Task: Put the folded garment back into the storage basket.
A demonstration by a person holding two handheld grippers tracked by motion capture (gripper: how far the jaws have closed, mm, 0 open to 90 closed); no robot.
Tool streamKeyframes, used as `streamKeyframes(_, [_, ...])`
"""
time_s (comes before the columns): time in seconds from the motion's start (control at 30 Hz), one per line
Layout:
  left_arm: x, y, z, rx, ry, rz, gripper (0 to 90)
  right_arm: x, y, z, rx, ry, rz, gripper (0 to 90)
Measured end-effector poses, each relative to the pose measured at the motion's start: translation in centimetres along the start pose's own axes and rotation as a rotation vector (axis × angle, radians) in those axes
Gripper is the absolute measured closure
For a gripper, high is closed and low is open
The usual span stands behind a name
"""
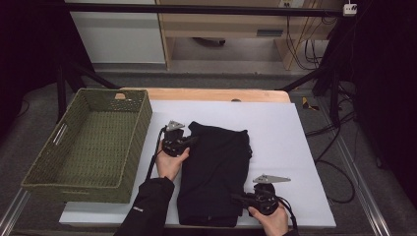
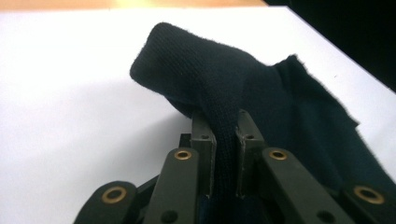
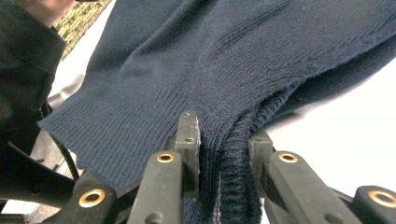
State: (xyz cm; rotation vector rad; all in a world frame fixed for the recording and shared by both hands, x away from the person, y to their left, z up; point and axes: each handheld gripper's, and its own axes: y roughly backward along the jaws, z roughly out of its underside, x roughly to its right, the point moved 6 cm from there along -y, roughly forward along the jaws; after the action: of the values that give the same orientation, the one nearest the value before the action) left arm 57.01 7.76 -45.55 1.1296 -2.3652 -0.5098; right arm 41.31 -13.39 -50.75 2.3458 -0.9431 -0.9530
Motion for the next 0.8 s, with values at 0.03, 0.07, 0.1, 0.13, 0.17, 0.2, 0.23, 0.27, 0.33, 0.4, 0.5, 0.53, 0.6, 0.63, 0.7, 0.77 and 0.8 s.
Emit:
streamKeyframes(0.03, [0.2, 0.2, -0.2, 0.011, -0.004, 0.003, 81.5, 0.0, 0.0, 0.0, 0.003, 0.004, 0.001, 74.2])
streamKeyframes(0.07, [0.4, 0.3, -0.5, 0.017, -0.01, 0.005, 81.5, 0.0, 0.0, 0.0, 0.003, 0.004, 0.0, 74.3])
streamKeyframes(0.1, [0.6, 0.5, -0.6, 0.021, -0.019, 0.007, 81.6, 0.0, 0.1, 0.0, 0.004, -0.004, -0.004, 74.3])
streamKeyframes(0.13, [0.8, 0.6, -0.8, 0.024, -0.029, 0.009, 81.6, 0.0, 0.1, 0.0, 0.002, -0.003, -0.003, 74.3])
streamKeyframes(0.17, [1.1, 0.8, -0.9, 0.03, -0.034, 0.01, 81.6, 0.0, 0.1, 0.0, 0.004, -0.003, -0.003, 74.3])
streamKeyframes(0.2, [1.3, 0.9, -1.0, 0.035, -0.043, 0.008, 81.7, 0.0, 0.2, 0.0, 0.006, 0.0, -0.003, 74.3])
streamKeyframes(0.23, [1.5, 1.1, -1.2, 0.042, -0.052, 0.01, 81.7, 0.0, 0.2, -0.1, 0.007, 0.002, -0.002, 74.3])
streamKeyframes(0.27, [1.7, 1.3, -1.4, 0.047, -0.061, 0.009, 81.8, -0.1, 0.2, -0.1, 0.01, 0.006, -0.001, 74.3])
streamKeyframes(0.33, [2.1, 1.6, -1.7, 0.056, -0.072, 0.013, 81.8, -0.1, 0.3, -0.2, 0.016, 0.01, 0.001, 74.4])
streamKeyframes(0.4, [2.5, 1.9, -2.1, 0.062, -0.082, 0.017, 81.9, -0.1, 0.3, -0.2, 0.019, 0.013, 0.001, 74.4])
streamKeyframes(0.5, [3.2, 2.5, -2.8, 0.076, -0.096, 0.024, 82.0, -0.1, 0.5, -0.3, 0.03, 0.017, 0.0, 74.4])
streamKeyframes(0.53, [3.4, 2.8, -3.0, 0.081, -0.1, 0.024, 82.0, -0.1, 0.6, -0.4, 0.03, 0.018, 0.002, 74.4])
streamKeyframes(0.6, [3.8, 3.2, -3.5, 0.088, -0.123, 0.015, 82.1, -0.1, 0.7, -0.5, 0.042, 0.026, 0.005, 74.4])
streamKeyframes(0.63, [3.9, 3.3, -3.8, 0.09, -0.129, 0.013, 82.1, -0.1, 0.8, -0.6, 0.046, 0.028, 0.007, 74.4])
streamKeyframes(0.7, [4.1, 3.7, -4.2, 0.097, -0.14, 0.009, 82.1, -0.2, 1.1, -0.8, 0.058, 0.04, 0.01, 74.4])
streamKeyframes(0.77, [4.3, 4.0, -4.7, 0.106, -0.145, 0.01, 82.1, -0.3, 1.3, -1.1, 0.071, 0.053, 0.016, 74.4])
streamKeyframes(0.8, [4.4, 4.2, -4.9, 0.11, -0.148, 0.007, 82.1, -0.4, 1.5, -1.3, 0.078, 0.054, 0.018, 74.4])
